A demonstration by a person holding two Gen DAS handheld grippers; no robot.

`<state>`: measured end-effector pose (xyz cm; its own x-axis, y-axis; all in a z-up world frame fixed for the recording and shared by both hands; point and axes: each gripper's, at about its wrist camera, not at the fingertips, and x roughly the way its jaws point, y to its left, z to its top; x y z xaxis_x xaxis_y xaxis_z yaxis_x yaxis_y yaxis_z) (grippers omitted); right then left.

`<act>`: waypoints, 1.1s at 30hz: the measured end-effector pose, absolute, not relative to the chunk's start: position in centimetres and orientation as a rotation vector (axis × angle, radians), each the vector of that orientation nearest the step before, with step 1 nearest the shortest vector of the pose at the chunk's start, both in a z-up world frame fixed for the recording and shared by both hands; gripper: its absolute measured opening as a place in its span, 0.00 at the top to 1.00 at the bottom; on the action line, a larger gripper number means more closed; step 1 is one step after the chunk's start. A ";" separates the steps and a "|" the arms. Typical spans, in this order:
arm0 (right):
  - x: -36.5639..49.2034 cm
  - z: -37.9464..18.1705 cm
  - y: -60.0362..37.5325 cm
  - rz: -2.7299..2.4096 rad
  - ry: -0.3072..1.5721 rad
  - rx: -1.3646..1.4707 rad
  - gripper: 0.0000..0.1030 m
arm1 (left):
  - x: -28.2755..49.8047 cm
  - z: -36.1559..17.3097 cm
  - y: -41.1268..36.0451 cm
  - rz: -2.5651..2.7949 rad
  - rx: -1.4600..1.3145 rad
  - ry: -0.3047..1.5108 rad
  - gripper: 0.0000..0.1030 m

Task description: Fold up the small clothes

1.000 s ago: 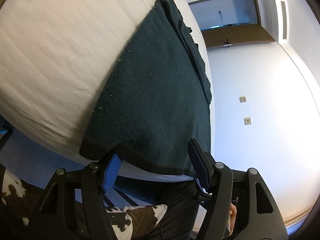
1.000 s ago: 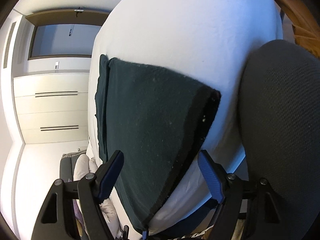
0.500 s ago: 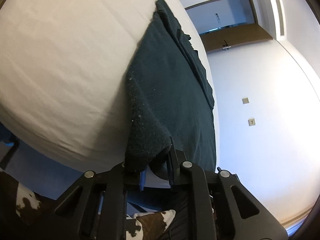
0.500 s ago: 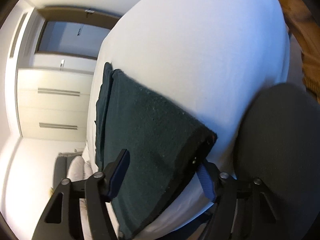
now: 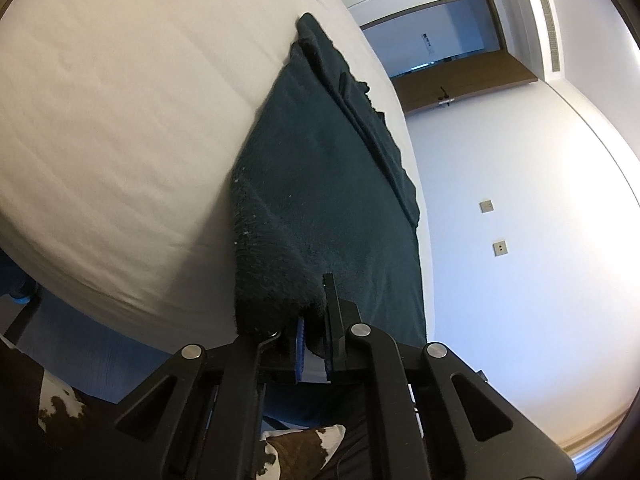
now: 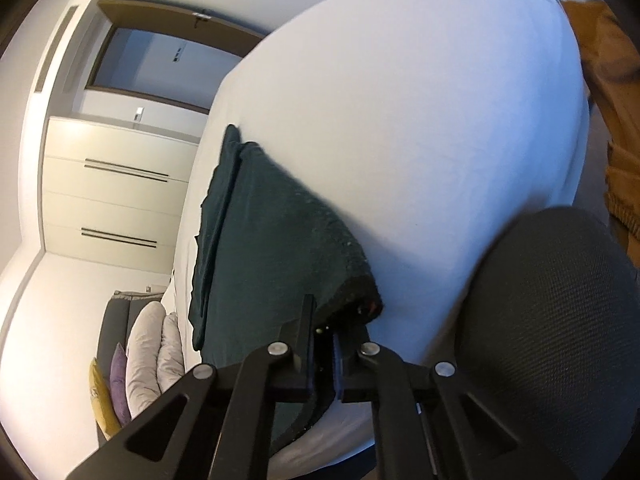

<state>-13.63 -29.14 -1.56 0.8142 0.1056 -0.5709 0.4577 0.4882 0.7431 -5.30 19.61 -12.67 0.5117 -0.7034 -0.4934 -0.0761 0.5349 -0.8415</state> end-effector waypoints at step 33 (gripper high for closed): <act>-7.6 8.9 -27.2 -0.037 0.471 0.924 0.93 | 1.6 -2.6 21.6 -0.445 -0.903 0.722 0.96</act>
<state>-7.62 -27.18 8.91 0.8982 0.1679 -0.4063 0.2294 0.6093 0.7590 1.60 21.62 -2.59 0.6838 -0.6260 -0.3749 0.0532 0.5552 -0.8300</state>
